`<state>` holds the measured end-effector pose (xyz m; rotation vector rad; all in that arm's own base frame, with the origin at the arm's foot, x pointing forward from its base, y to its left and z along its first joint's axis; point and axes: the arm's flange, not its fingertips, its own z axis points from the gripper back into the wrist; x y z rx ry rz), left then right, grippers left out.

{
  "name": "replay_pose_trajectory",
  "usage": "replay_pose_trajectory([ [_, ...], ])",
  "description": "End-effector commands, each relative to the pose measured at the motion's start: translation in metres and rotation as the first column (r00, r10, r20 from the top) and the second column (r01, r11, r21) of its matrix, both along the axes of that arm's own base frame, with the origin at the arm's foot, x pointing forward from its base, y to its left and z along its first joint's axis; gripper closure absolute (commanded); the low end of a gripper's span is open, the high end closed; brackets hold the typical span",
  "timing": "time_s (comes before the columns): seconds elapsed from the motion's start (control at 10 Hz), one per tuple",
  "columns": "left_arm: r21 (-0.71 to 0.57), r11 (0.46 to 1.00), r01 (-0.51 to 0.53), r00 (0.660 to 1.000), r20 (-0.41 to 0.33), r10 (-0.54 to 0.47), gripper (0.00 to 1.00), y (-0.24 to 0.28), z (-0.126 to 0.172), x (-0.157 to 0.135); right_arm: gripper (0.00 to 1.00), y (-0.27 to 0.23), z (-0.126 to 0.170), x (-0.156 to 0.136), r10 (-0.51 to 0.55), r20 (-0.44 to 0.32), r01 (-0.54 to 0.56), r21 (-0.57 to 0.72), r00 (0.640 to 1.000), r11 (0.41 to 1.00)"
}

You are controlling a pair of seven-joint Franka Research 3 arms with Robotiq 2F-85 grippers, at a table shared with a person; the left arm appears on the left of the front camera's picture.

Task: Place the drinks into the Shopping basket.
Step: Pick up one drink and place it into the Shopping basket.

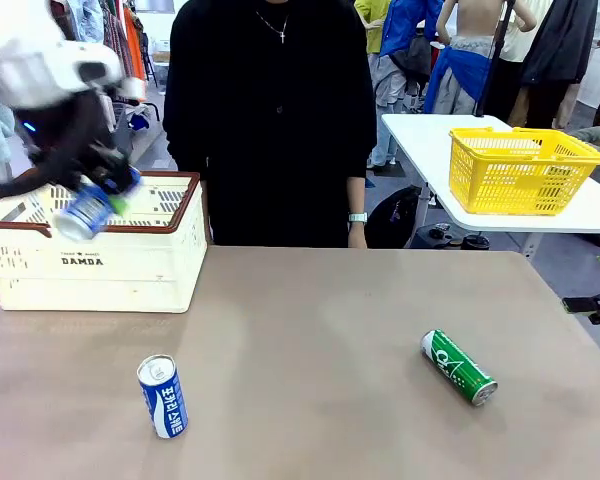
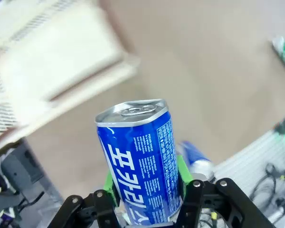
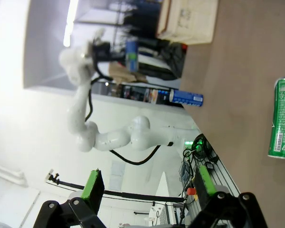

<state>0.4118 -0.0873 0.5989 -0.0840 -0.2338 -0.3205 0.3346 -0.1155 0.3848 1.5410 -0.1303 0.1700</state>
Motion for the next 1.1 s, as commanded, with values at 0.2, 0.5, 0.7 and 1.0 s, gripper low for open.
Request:
replay_pose_trajectory([
  [0.2,0.09,0.996,0.006,0.999,-0.039,-0.003,1.0,0.063,-0.028,0.14,0.0,0.0,0.006,-0.001,0.01,-0.019,-0.01,-0.003,1.0,1.0],
  [0.5,-0.013,0.999,-0.039,0.997,-0.063,0.038,1.0,0.079,-0.041,0.148,0.0,0.0,0.006,-0.001,0.01,-0.019,-0.01,-0.003,1.0,1.0],
  [0.7,0.08,0.997,-0.016,0.999,-0.046,0.019,1.0,0.075,-0.067,0.163,0.0,0.0,0.006,-0.001,0.01,-0.019,-0.01,-0.003,1.0,1.0],
  [1.0,0.068,0.991,-0.112,0.993,0.041,0.109,1.0,0.07,-0.075,0.179,0.0,0.0,0.006,-0.001,0.01,-0.019,-0.01,-0.003,1.0,1.0],
])
